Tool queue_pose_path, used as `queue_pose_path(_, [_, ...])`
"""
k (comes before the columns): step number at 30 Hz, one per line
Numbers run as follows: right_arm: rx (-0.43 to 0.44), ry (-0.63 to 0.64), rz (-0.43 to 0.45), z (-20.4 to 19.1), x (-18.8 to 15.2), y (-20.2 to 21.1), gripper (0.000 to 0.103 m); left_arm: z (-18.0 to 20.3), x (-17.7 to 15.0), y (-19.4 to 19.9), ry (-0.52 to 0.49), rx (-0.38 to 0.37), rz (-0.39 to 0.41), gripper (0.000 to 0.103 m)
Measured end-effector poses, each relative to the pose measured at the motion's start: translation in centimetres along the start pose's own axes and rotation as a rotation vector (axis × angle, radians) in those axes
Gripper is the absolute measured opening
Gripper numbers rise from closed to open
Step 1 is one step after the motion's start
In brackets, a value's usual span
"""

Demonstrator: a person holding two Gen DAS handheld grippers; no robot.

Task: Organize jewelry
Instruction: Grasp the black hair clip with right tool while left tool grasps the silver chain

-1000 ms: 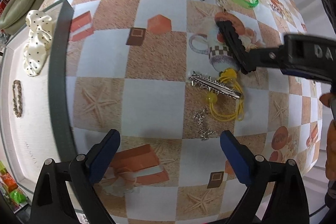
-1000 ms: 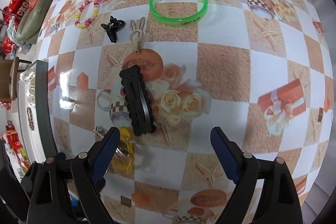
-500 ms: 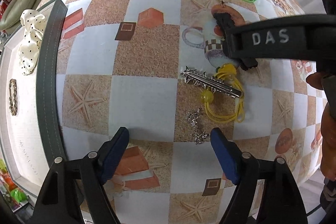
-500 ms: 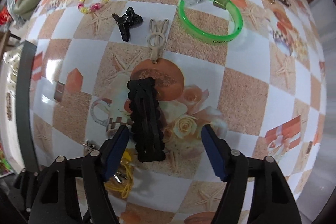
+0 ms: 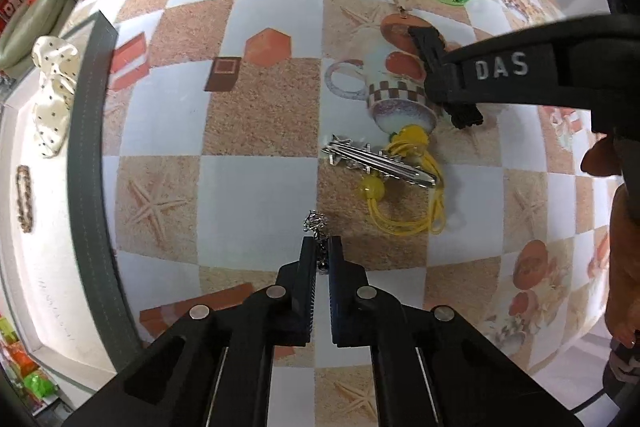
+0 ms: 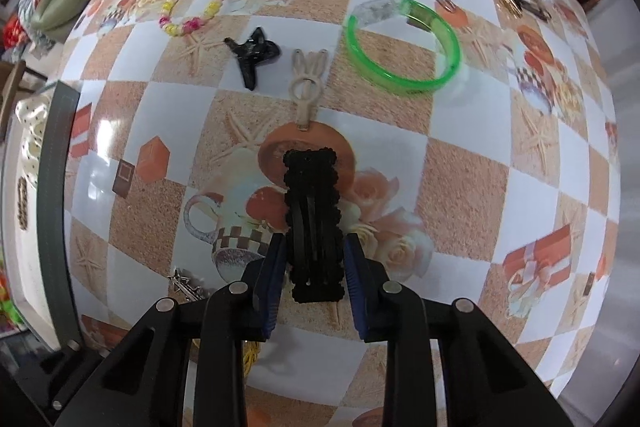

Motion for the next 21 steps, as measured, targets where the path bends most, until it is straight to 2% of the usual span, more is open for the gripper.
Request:
queue_pose_path(4, [0.034,-0.043,0.008,1.2,-0.4,0.8,0.031,0.1,0.1,0.7,0.024,-0.067,-0.006,0.01])
queue_pose_path(8, [0.066,-0.085,0.018,2.5,-0.7,1.8,0.031,-0.6,0.3,2.0,0.028,-0.103,0.003,0.01])
queue_pose_path(12, [0.102,-0.134,0.025,4.8,-1.9,2.5,0.031,-1.1,0.6,3.4,0.026,-0.121,0.018,0.01])
queue_pose_path(21, [0.144,-0.182,0.03,5.6,-4.2,4.9,0.031,-4.0,0.5,6.2,0.027,-0.128,0.051,0.01])
Point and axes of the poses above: each gripper's, at about its wrist camera, not at the fingertips, and y roughly against the way its jaws point, z to its right, x to its top, the point moved 7 cm from there along -y, roughly the way its jaws point, and after that the axes turned 3 degrees about y, right-handed, at the moved point
